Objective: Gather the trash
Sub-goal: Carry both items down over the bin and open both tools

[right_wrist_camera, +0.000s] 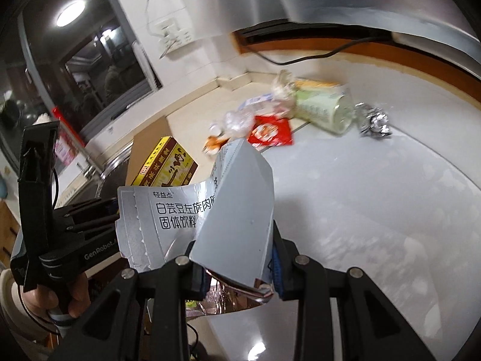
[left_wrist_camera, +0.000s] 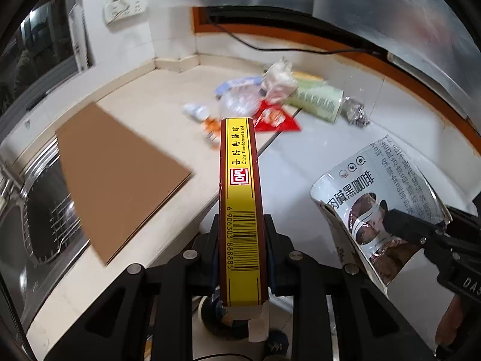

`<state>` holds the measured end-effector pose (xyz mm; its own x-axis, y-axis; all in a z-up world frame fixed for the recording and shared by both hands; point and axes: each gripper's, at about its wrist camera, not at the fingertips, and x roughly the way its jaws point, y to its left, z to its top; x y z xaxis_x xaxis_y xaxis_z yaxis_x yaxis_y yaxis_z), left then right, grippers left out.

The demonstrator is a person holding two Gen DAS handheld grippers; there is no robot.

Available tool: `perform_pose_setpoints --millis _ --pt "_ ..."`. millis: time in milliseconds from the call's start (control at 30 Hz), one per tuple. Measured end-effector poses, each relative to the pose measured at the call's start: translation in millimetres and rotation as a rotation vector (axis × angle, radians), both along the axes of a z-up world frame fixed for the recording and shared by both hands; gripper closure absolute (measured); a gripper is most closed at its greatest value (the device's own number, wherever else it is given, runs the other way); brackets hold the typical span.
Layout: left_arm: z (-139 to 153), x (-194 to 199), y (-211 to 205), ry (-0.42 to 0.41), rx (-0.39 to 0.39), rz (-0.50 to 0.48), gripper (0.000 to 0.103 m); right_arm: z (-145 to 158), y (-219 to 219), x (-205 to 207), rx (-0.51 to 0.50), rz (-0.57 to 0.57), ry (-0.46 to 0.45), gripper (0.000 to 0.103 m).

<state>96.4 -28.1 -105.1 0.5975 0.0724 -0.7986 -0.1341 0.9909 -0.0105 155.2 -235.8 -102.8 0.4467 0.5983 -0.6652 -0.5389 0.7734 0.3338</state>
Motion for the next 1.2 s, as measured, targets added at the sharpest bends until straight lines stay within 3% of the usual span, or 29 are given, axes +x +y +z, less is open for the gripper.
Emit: perform_pose_setpoints --millis 367,600,700,900,1033,1200 --pt "-30 -96 52 0.11 -0.003 -0.153 0.081 -10 69 -95 -0.184 0.084 -0.06 0.072" --pt "-97 -133 63 0.248 -0.042 -0.243 0.081 -57 111 -145 -0.314 0.106 -0.053 0.072" --pt "-139 -137 64 0.311 -0.06 -0.245 0.081 -99 119 -152 -0.361 0.088 0.004 0.072" --pt "-241 -124 61 0.417 -0.082 -0.232 0.081 -217 116 -137 -0.404 0.0 0.23 0.071" --pt "-310 -105 56 0.454 -0.035 -0.278 0.081 -293 123 -123 -0.489 -0.033 0.258 0.071" --pt "-381 -81 58 0.504 -0.01 -0.288 0.079 -374 131 -95 -0.511 -0.048 0.316 0.071"
